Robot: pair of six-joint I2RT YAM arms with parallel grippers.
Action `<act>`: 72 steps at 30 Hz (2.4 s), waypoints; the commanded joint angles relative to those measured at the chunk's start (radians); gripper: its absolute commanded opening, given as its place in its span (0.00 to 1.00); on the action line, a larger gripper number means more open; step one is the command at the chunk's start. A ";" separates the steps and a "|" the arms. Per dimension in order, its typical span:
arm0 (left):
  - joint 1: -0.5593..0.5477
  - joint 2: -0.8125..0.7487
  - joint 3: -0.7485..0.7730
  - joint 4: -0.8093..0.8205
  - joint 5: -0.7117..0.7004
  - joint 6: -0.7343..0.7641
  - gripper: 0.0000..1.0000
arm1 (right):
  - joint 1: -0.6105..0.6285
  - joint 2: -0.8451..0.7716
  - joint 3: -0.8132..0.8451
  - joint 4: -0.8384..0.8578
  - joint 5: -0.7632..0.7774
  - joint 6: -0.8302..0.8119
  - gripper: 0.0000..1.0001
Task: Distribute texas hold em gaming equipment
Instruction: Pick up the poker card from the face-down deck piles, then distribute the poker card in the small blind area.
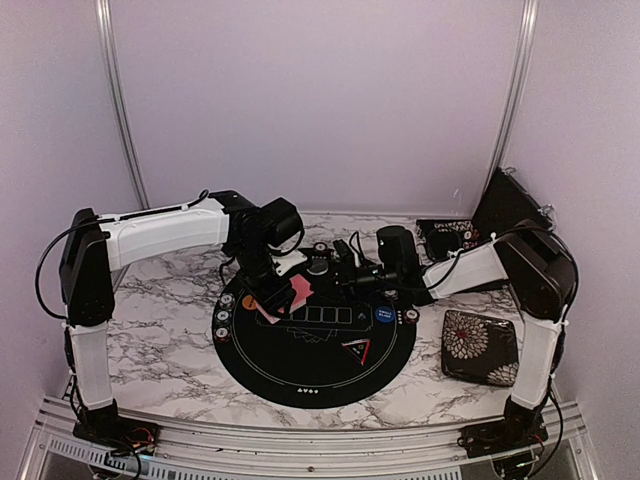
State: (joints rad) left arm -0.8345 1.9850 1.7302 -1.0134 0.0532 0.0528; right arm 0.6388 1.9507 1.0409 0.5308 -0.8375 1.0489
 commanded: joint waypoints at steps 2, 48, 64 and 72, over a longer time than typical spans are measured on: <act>-0.005 -0.041 -0.004 0.009 -0.005 0.000 0.45 | -0.021 -0.052 -0.013 0.020 -0.011 0.007 0.00; 0.008 -0.043 -0.011 0.009 -0.019 0.009 0.45 | -0.144 -0.179 -0.154 0.079 -0.031 0.038 0.00; 0.010 -0.042 -0.011 0.009 -0.018 0.010 0.45 | -0.218 -0.237 -0.247 0.084 -0.038 0.025 0.00; 0.010 -0.040 -0.008 0.009 -0.016 0.010 0.45 | -0.264 -0.270 -0.304 0.055 -0.036 -0.010 0.00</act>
State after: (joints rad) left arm -0.8303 1.9850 1.7206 -1.0115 0.0422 0.0532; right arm 0.4030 1.7142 0.7574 0.5888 -0.8677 1.0710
